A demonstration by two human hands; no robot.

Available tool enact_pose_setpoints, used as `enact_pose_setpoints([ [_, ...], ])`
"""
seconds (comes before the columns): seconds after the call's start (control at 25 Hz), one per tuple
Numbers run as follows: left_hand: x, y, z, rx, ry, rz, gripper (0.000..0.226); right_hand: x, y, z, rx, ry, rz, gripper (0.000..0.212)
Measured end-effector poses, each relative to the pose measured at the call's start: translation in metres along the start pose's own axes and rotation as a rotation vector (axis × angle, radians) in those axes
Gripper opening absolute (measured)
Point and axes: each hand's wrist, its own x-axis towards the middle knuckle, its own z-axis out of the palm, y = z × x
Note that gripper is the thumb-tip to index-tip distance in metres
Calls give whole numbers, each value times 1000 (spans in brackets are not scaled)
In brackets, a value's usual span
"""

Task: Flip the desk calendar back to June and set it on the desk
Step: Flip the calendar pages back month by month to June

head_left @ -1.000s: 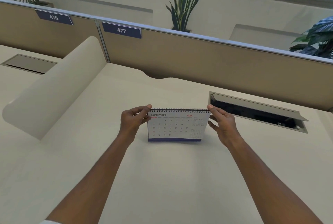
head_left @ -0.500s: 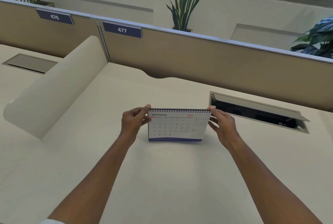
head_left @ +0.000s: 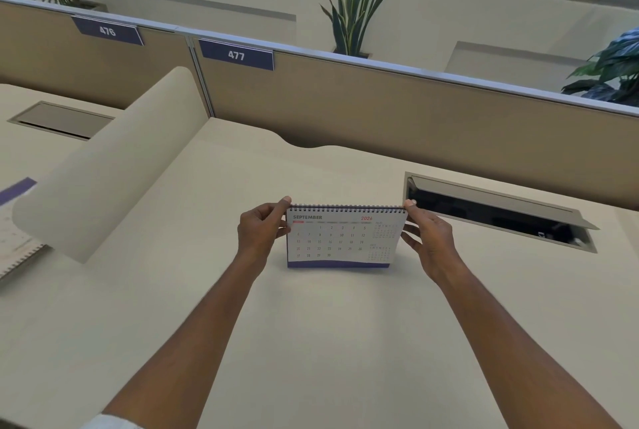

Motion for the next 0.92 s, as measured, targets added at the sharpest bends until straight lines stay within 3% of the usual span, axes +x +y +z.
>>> enact_pose_setpoints([
  [0.12, -4, -6, -4, -21, 56, 8, 42, -1, 5, -4, -7, 3, -15, 28],
  [0.24, -8, -19, -12, -11, 119, -3, 29, 1, 16, -10, 9, 99, 11, 35],
  [0.4, -20, -40, -18, 88, 125, -11, 9, -2, 40, -16, -54, 195, 42, 7],
  [0.64, -38, -57, -14, 237, 112, 8, 14, -10, 71, -16, -239, 201, 60, 10],
  [0.92, -46, -65, -12, 291, 149, -6, 15, -16, 83, -14, -235, 210, 40, 12],
])
